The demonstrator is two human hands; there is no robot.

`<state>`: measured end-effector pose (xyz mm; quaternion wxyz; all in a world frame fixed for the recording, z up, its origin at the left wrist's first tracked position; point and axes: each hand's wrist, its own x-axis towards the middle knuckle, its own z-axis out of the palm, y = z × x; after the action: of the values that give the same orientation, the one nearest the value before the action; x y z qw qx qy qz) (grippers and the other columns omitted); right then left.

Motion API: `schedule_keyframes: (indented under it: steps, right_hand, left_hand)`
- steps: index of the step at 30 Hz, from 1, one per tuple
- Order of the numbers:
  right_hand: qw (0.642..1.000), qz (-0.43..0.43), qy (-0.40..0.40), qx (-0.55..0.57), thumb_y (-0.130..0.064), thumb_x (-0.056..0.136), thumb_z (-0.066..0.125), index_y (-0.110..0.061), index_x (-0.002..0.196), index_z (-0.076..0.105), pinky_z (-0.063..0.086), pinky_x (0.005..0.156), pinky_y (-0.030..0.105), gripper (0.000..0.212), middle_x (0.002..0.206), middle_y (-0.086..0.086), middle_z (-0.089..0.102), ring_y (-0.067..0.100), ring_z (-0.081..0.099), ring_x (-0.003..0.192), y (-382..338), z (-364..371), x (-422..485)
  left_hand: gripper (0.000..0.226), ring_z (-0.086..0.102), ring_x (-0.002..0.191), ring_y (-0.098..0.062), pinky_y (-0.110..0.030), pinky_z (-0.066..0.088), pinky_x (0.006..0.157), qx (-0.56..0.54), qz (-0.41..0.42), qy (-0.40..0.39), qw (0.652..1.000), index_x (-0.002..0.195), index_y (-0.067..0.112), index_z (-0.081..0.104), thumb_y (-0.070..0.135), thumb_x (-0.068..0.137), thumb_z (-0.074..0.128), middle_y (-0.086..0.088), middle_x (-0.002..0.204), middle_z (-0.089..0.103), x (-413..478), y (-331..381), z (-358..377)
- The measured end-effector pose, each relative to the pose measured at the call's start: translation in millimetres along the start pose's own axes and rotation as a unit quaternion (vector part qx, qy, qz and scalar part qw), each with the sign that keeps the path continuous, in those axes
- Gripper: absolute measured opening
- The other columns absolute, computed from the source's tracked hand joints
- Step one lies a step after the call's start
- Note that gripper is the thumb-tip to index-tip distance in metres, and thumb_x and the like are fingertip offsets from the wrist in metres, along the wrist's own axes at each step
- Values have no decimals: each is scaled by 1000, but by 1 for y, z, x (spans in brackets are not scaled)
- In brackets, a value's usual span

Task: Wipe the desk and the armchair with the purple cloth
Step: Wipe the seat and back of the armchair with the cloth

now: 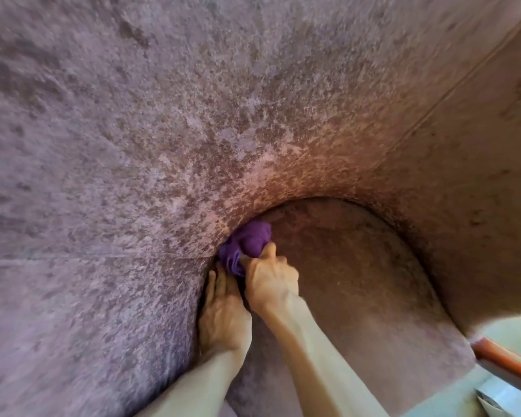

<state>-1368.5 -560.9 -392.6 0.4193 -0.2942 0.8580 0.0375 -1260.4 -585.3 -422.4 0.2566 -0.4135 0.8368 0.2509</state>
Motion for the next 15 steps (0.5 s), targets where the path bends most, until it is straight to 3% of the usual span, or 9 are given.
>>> schedule_keyframes:
  steps: [2,5,9,11,15]
  right_hand:
    - [1000,-18,6,8,-29,105,39,-47,144,43,50,79,42,43,133,9,36,35,49,115,5,8,-15]
    - [995,-5,84,46,-31,101,44,-49,141,44,50,72,41,44,124,7,36,34,49,109,23,13,-31]
    - [974,105,196,45,-23,89,59,-46,148,35,52,63,41,68,117,7,37,31,53,100,83,4,-46]
    - [979,159,126,-14,-24,97,51,-45,147,38,54,70,41,56,122,8,39,30,56,104,122,12,-63]
    - [985,163,-43,-25,-23,101,36,-41,143,45,53,85,40,46,121,5,46,28,66,105,156,61,-127]
  left_hand:
    - [66,12,152,-22,-31,18,123,-1,2,3,1000,159,14,17,35,100,40,-8,163,18,-3,2,-7]
    - [62,27,146,-27,-35,27,118,25,21,35,999,152,9,35,27,95,49,-11,160,28,-5,11,-16]
    - [69,35,144,-32,-46,35,115,56,156,84,983,149,16,45,11,82,63,-10,161,32,-8,32,-14]
    - [70,36,144,-32,-48,36,114,76,210,81,971,148,21,48,10,81,64,-8,161,33,-14,41,-6]
    - [67,28,148,-29,-47,31,116,132,199,49,970,149,26,45,16,85,60,-4,165,26,-23,42,6]
